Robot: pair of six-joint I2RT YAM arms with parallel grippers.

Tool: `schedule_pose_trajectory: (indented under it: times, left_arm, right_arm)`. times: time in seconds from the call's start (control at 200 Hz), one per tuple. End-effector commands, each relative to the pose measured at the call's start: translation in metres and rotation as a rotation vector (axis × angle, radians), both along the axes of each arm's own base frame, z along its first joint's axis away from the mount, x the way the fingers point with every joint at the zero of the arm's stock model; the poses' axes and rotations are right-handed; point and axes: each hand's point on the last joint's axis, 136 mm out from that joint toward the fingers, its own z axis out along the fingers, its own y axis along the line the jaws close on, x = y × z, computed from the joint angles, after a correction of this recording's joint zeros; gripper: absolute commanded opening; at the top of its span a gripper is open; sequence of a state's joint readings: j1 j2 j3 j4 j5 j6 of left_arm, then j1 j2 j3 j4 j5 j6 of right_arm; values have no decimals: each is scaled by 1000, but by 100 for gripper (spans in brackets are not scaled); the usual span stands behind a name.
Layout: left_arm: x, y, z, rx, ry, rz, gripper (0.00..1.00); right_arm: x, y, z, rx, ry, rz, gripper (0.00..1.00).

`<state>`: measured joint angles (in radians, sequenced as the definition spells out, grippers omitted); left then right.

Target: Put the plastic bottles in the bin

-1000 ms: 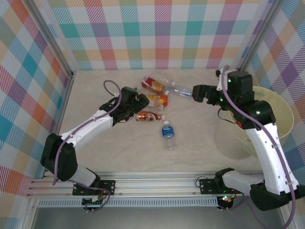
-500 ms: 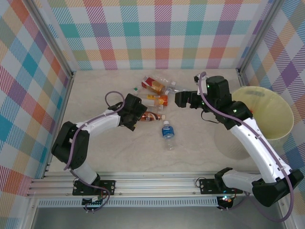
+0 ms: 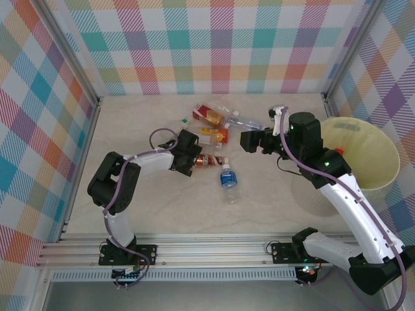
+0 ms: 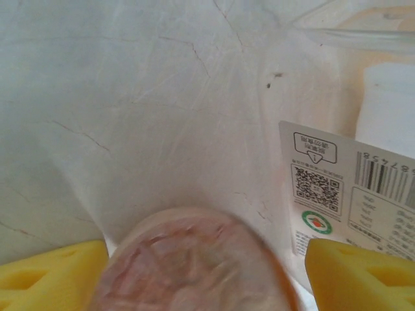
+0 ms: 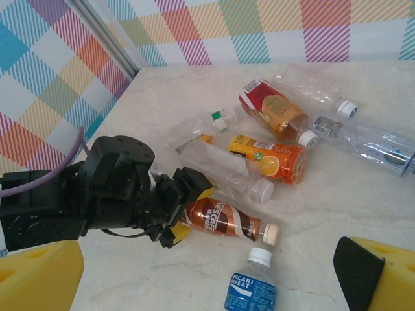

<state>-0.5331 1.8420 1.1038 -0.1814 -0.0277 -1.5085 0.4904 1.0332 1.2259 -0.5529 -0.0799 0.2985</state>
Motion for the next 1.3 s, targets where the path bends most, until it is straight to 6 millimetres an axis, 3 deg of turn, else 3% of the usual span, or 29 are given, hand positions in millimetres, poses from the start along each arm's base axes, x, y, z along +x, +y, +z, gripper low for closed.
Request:
schedule_pose_trajectory:
  times: [0.0,0.15,0.385,0.655,0.945,1.295]
  left_arm:
    - [11,6,-9,-9,-22,72,77]
    - [12,8,-15,9,-29,68,68]
    - [17,10,-9,29,-75,59,54]
    - [17,15,11,68,-142,4,45]
    - [13,13,65,122,-286,-140,39]
    - [-2,1,163,235,-597,-413,38]
  right_arm:
    - [-1,6,6,6,-22,37,100]
    - [0,6,5,14,-15,34,100]
    - [8,-10,-22,-120,91,-54,100]
    - [-6,4,-6,-31,-19,58,100]
    - [-1,16,-13,-12,-15,103,100]
    - [-1,24,-16,-3,-19,146,100]
